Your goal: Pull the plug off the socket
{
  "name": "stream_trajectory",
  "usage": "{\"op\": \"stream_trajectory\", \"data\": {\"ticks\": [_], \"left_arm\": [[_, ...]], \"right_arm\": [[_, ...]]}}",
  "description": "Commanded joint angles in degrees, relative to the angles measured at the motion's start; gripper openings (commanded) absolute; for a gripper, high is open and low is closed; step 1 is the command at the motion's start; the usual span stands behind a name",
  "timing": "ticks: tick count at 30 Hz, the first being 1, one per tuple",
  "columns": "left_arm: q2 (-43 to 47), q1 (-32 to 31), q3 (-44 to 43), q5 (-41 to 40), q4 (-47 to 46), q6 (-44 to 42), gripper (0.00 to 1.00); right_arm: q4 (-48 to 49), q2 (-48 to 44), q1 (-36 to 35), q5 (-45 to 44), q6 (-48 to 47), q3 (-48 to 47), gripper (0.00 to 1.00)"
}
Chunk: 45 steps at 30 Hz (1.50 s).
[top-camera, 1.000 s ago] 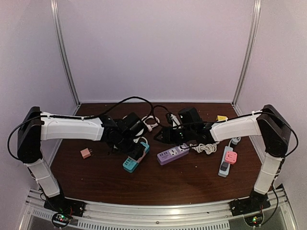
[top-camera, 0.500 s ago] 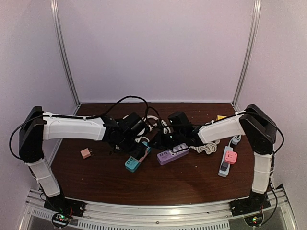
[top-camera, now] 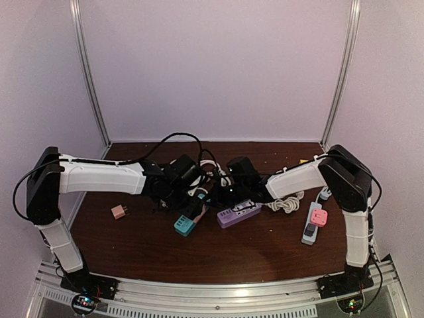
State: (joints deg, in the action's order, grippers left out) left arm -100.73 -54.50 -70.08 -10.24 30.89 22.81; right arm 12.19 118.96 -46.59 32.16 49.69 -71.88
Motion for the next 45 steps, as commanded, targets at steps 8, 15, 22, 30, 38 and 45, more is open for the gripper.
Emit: {"op": "stream_trajectory", "data": {"ticks": [8,15,22,30,38,45], "left_arm": [[1.5,-0.8,-2.5,-1.8,-7.1,-2.3,0.14],[0.7,-0.1,-5.4,-1.0,-4.9,-2.3,0.14],[-0.3,1.9,-7.3,2.8,-1.5,-1.2,0.14],[-1.1,5.8,-9.1,9.9,1.9,0.2,0.14],[-2.3,8.0,-9.6,12.4,2.5,1.0,0.14],[-4.5,10.1,-11.9,14.8,4.4,0.1,0.14]], "right_arm": [[-5.3,3.0,-1.3,-3.4,-1.8,-1.2,0.0],[-8.5,3.7,-1.3,-6.4,-3.2,-1.5,0.0],[-10.9,4.1,-1.7,-8.6,-5.0,-2.0,0.0],[-11.8,5.4,-1.9,-9.2,-5.7,-2.6,0.0],[-13.9,5.7,-1.9,-10.3,-6.7,-2.3,0.0],[-14.6,5.7,-1.9,-10.7,-7.5,-1.1,0.0]]}}
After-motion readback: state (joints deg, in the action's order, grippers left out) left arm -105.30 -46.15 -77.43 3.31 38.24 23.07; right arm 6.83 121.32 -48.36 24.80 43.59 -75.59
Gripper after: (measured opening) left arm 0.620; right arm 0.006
